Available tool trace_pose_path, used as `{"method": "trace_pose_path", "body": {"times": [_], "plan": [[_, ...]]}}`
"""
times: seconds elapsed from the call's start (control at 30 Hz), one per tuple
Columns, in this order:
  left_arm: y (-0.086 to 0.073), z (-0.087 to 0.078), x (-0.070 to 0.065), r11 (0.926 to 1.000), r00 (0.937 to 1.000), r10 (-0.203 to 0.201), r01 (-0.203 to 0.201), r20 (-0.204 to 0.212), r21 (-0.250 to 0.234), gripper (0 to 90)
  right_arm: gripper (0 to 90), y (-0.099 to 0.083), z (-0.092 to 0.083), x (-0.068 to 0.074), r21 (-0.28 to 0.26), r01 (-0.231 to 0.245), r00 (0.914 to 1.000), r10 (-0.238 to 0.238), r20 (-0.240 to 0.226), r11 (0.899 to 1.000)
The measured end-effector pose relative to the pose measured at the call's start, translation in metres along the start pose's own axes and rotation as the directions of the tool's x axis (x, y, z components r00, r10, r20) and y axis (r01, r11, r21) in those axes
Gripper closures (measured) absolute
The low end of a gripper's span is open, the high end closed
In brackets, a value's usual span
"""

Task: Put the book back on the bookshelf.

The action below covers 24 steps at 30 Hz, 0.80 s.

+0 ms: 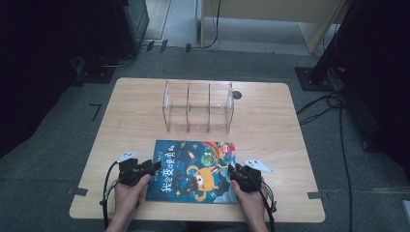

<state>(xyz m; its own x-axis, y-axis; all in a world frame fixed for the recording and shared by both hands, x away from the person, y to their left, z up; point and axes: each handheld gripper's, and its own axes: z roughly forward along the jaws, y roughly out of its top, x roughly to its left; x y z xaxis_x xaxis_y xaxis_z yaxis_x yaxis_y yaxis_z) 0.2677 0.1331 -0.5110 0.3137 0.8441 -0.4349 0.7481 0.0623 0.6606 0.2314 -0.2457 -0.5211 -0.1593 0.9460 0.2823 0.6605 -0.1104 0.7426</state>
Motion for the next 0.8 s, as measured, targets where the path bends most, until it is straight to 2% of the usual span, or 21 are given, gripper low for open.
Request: {"method": "trace_pose_path", "body": {"times": [0.13,0.3,0.33,0.43,0.47,0.63,0.8], "plan": [[0.000,-0.002,0.005,0.9989,0.9983,-0.045,0.045,0.036,-0.009,53.0,66.8,0.000,0.000,-0.001,-0.004,-0.009,0.9999,0.009,-0.005,1.000],[0.001,-0.005,0.011,0.9973,0.9944,-0.072,0.073,0.078,-0.010,54.9,70.5,-0.001,-0.001,-0.001,-0.024,-0.012,0.9999,0.012,0.002,1.000],[0.001,-0.006,0.013,0.9960,0.9912,-0.086,0.088,0.101,-0.015,54.9,70.9,-0.001,-0.002,-0.001,-0.034,-0.010,0.9999,0.011,0.003,0.999],[0.002,-0.009,0.021,0.9907,0.9749,-0.127,0.134,0.183,-0.025,54.8,72.6,-0.002,-0.005,-0.001,-0.073,-0.019,0.9998,0.020,0.004,0.997],[0.002,-0.010,0.022,0.9905,0.9728,-0.126,0.134,0.194,-0.028,54.7,74.3,-0.002,-0.007,-0.003,-0.092,-0.039,0.9992,0.038,-0.013,0.995],[0.002,-0.010,0.021,0.9923,0.9733,-0.108,0.118,0.203,-0.039,53.5,77.1,-0.002,-0.011,-0.008,-0.120,-0.070,0.9966,0.064,-0.051,0.990],[0.002,-0.008,0.019,0.9946,0.9758,-0.090,0.099,0.199,-0.032,51.9,79.6,-0.001,-0.017,-0.016,-0.135,-0.125,0.9872,0.110,-0.115,0.983]]}}
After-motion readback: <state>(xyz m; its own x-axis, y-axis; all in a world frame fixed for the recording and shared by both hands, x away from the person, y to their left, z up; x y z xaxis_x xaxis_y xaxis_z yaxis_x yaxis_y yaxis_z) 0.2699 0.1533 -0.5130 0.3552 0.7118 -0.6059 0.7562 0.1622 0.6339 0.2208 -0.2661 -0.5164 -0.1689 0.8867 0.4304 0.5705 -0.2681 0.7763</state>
